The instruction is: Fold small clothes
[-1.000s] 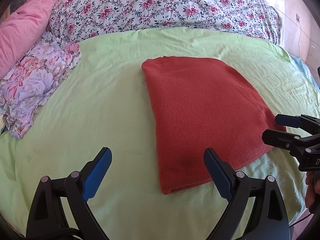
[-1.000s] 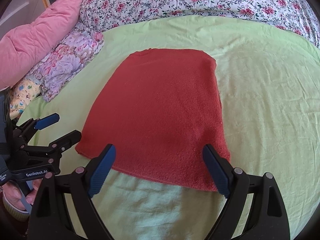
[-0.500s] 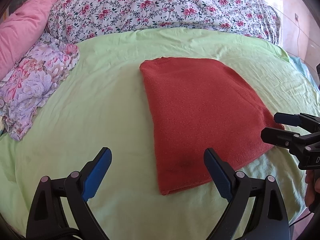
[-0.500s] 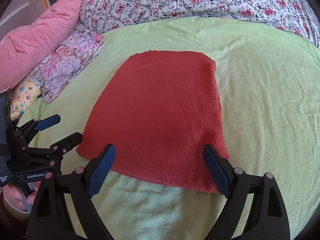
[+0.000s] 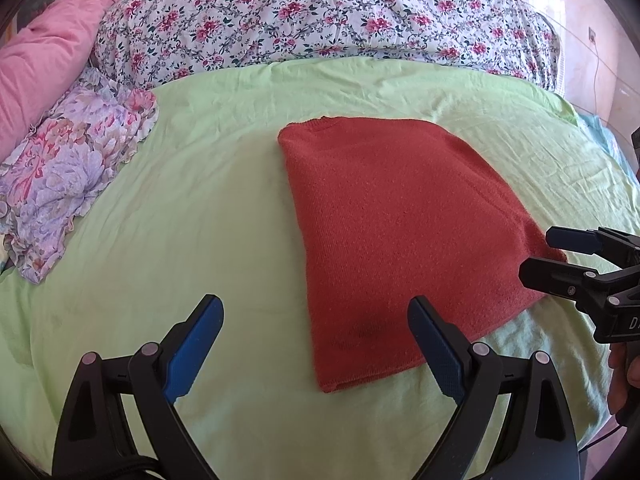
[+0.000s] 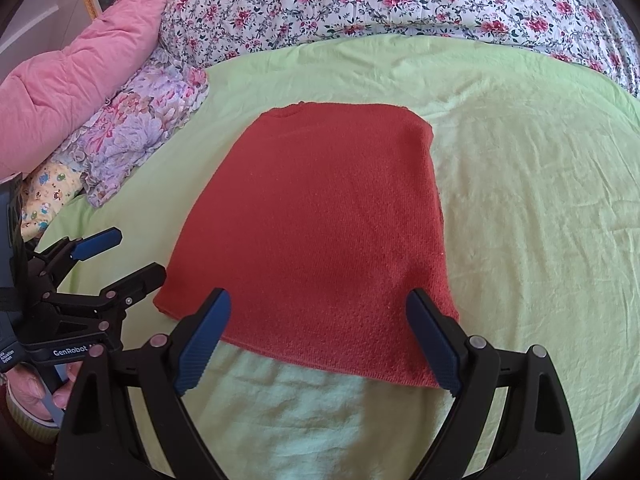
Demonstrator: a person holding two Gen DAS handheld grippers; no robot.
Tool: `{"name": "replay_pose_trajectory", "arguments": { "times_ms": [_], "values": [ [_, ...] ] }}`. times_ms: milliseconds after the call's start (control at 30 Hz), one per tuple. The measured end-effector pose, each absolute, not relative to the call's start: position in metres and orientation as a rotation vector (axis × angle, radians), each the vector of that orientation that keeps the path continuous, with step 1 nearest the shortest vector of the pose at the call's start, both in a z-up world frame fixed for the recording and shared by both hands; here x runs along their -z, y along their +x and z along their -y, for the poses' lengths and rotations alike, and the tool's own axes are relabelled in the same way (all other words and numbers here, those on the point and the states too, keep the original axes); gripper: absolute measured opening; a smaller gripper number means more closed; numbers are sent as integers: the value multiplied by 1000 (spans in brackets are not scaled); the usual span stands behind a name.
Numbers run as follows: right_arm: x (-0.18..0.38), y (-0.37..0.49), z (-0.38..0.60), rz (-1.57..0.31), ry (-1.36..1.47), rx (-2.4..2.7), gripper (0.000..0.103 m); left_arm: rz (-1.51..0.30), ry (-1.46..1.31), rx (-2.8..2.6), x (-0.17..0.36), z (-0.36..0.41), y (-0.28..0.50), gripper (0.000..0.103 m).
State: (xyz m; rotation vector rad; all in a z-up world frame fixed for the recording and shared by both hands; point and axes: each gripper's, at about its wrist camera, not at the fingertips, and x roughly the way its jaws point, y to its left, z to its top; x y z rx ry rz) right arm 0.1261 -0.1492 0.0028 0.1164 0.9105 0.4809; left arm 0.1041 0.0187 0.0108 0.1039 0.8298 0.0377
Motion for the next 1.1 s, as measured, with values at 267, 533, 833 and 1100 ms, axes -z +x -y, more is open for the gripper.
{"name": "replay_pose_trajectory", "arguments": {
  "times_ms": [267,533,833,1100],
  "values": [
    [-5,124,148,-907,121,-480,90,-829,101,-36,-13,-16,103,94],
    [-6,124,148,-904,123,-481,90,-828,101,-36,-12,-15,102,94],
    [-7,123,148,-902,127,-481,90,-826,102,-35,-13,-14,102,94],
    [-7,122,148,-902,128,-481,90,-826,104,-32,-13,-14,102,94]
  ]
}}
